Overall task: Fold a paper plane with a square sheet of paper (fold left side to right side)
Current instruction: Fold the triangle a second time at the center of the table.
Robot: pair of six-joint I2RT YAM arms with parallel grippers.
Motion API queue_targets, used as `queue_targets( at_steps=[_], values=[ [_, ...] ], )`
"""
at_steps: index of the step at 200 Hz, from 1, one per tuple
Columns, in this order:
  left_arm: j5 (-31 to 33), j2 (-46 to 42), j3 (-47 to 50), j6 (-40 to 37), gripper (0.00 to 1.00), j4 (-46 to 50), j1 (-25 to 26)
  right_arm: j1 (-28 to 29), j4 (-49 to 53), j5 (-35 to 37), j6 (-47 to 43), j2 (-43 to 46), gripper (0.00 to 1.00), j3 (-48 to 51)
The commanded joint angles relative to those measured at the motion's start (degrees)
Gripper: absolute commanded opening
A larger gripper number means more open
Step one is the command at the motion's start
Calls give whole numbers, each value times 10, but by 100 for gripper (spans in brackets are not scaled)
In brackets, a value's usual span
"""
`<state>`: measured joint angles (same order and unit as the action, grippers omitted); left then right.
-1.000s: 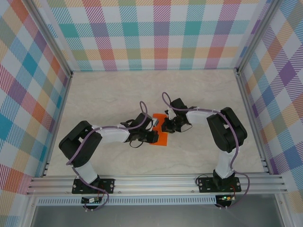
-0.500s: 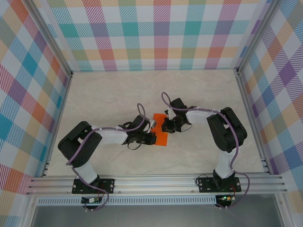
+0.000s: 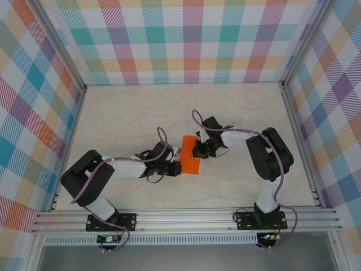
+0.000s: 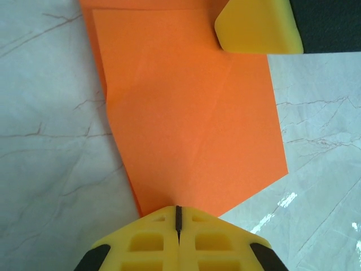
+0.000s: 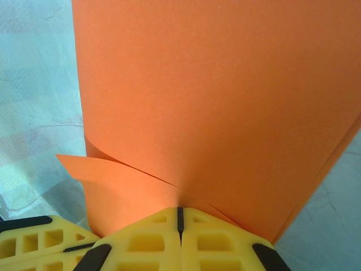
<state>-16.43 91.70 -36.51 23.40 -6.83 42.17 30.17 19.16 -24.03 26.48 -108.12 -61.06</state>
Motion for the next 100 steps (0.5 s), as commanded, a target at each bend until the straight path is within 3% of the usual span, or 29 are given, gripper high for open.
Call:
queue_targets(
  at_steps=[1, 67, 100],
  values=[
    [20, -7, 37, 14, 0, 56, -10, -1, 34, 45, -11, -24, 5, 1],
    [37, -45, 59, 16, 0, 76, -19, -1, 24, 35, -10, -20, 5, 4],
    [17, -75, 59, 17, 0, 86, -44, -2, -34, 7, 3, 10, 8, 24]
  ],
)
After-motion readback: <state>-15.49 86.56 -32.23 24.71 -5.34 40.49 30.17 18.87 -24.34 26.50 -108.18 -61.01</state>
